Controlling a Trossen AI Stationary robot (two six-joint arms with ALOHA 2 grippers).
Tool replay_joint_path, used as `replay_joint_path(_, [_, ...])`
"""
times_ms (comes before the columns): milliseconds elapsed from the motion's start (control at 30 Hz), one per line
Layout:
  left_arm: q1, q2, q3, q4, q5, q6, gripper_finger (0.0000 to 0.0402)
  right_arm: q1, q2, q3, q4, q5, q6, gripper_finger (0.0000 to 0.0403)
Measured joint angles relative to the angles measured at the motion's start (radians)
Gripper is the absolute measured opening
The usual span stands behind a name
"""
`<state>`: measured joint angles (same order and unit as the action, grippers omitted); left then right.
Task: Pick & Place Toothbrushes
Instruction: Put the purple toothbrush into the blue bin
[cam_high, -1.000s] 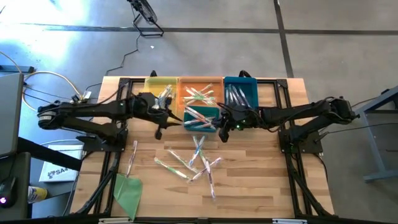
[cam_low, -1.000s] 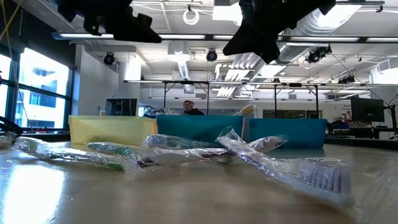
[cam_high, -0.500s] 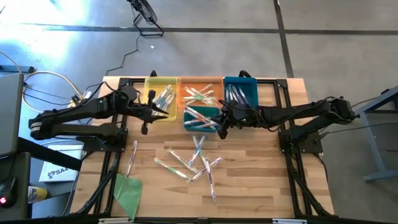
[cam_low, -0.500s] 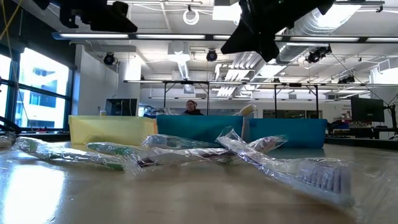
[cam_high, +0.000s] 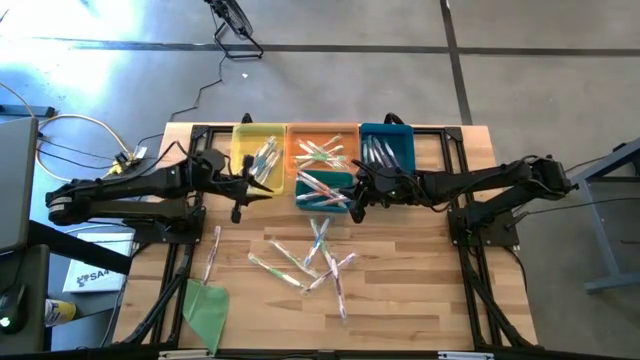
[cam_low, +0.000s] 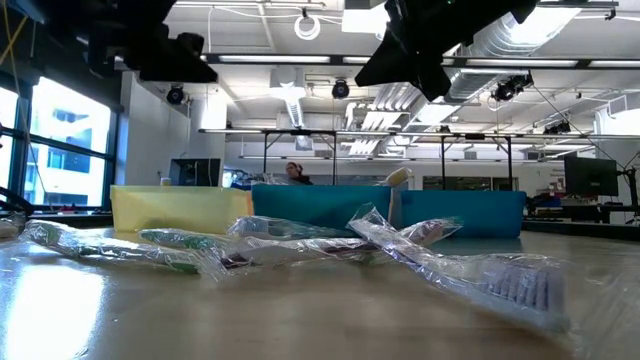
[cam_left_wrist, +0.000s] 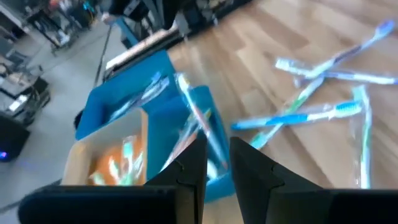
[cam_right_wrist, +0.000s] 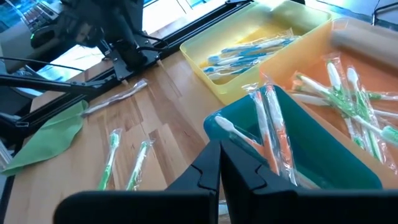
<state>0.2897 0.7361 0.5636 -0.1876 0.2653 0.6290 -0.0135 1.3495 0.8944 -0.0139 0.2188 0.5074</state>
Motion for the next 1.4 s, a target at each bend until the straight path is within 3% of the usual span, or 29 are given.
replay_joint_path(200, [0.014,-0.029,-0.053,0.079,0.019,0.001,0.0064,0.000,0.000,0.000,0.000,0.000,0.023,0.0004])
replay_joint_path(667, [0.230,-0.206,-0.053,0.012,0.015,0.017,0.0064,0.046,0.000,0.002,0.086,0.138,0.135,0.0003])
replay_joint_path(1133, [0.234,-0.223,-0.053,-0.055,0.014,0.020,0.0064,0.166,0.000,0.262,-0.328,0.444,0.230,0.0003])
replay_joint_path(1400, [0.234,-0.223,-0.053,-0.055,0.004,0.021,0.0064,0.166,0.031,0.267,-0.326,0.433,0.233,0.0003])
